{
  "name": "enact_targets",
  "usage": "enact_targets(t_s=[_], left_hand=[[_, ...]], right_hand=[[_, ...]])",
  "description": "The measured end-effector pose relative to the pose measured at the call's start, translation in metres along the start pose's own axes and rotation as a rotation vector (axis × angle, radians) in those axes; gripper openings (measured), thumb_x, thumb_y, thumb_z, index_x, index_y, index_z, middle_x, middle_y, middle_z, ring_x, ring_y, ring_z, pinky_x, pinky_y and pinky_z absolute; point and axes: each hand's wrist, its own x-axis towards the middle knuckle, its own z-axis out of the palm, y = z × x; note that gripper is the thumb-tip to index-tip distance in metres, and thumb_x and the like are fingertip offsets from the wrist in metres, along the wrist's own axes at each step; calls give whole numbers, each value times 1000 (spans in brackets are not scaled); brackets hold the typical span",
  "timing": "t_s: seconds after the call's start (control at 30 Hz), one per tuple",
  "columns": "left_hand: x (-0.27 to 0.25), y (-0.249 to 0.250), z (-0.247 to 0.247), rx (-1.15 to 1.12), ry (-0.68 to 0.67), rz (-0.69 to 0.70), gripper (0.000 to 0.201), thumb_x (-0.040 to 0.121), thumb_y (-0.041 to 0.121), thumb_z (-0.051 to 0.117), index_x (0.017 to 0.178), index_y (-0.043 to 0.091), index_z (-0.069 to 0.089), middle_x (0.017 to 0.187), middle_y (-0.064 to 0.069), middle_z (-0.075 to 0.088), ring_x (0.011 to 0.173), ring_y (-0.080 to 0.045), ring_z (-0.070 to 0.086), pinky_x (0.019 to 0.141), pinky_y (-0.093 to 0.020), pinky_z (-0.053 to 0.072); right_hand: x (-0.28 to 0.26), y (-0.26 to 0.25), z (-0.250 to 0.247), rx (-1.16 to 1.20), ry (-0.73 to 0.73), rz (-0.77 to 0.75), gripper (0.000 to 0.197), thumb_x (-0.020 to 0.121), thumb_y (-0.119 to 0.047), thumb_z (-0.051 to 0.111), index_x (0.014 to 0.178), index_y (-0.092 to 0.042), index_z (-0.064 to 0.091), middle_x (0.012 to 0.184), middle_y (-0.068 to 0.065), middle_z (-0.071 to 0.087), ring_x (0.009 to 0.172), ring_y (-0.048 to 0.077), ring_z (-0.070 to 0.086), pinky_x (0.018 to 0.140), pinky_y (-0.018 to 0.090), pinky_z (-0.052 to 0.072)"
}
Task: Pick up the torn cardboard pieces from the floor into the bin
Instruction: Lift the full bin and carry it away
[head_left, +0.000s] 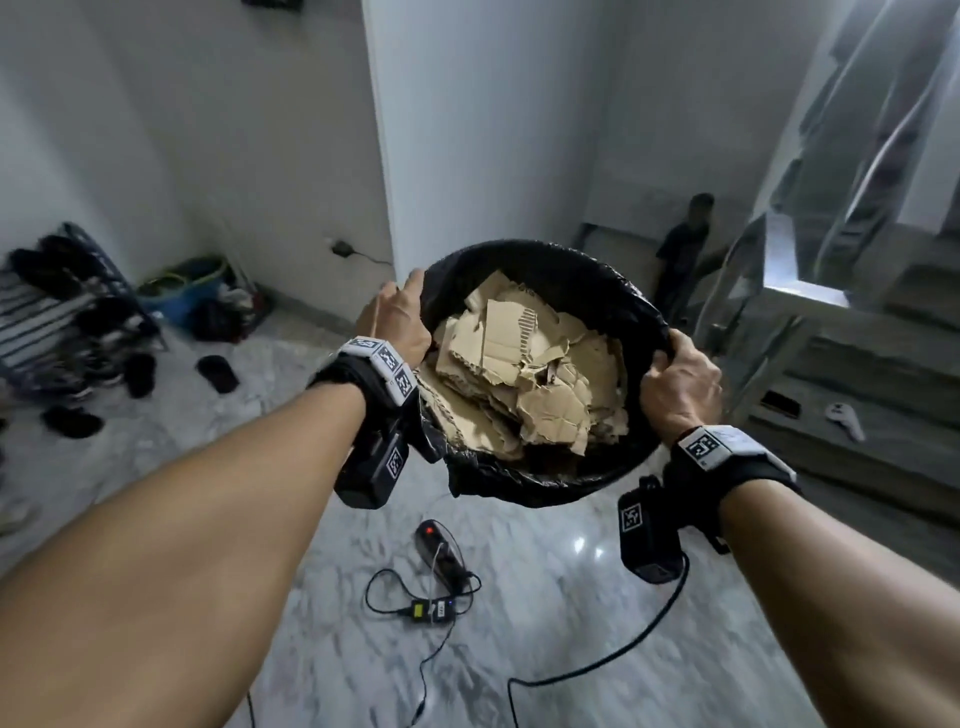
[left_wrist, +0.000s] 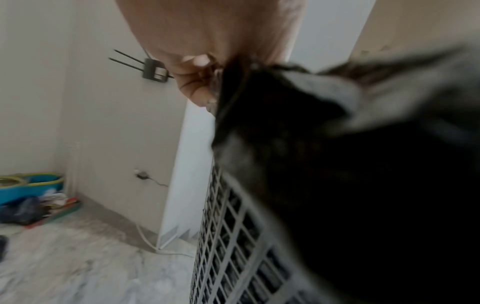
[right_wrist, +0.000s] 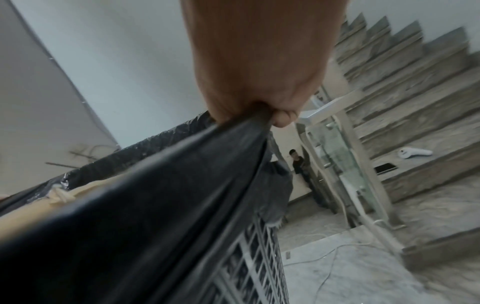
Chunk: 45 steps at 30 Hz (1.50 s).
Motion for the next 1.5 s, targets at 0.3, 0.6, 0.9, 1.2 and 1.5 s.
enact_targets(t_s=[0.3,0.6,0.9,1.2,1.5], left_hand=[[-33,-179,-73,50,54,-139,63,81,1,48,141,17,37,114,-23,57,105,-38,57,88,-42,50],[-23,-283,-98,64,89,-232,63,84,1,47,144,16,35,118,-26,54,105,-41,56,87,-43,47],[62,-375,-90,94,118,-259,62,87,0,48,146,14,33,117,-25,55,107,-41,56,89,-43,47],[204,-446,-59,82,34,-273,61,89,0,47,146,13,31,120,-25,53,110,-41,53,91,-42,44],[299,-507,-48,77,-36,-258,63,89,1,46,148,13,29,121,-27,52,112,-42,52,89,-43,44]], right_hand=[[-93,-124,100,45,-139,-59,33,95,-25,46,126,-26,56,117,17,62,109,38,58,87,42,47],[-115,-212,175,59,-242,-127,35,94,-24,44,128,-25,54,121,17,60,113,38,54,92,44,46],[-80,-293,278,71,-262,-158,32,94,-24,44,124,-23,55,121,17,59,112,39,54,89,43,45],[1,-373,384,28,-278,-121,33,94,-23,45,126,-22,54,122,18,58,112,39,54,87,41,44],[45,-440,455,-40,-284,-71,31,95,-24,45,125,-22,53,124,15,57,111,38,53,85,42,43]])
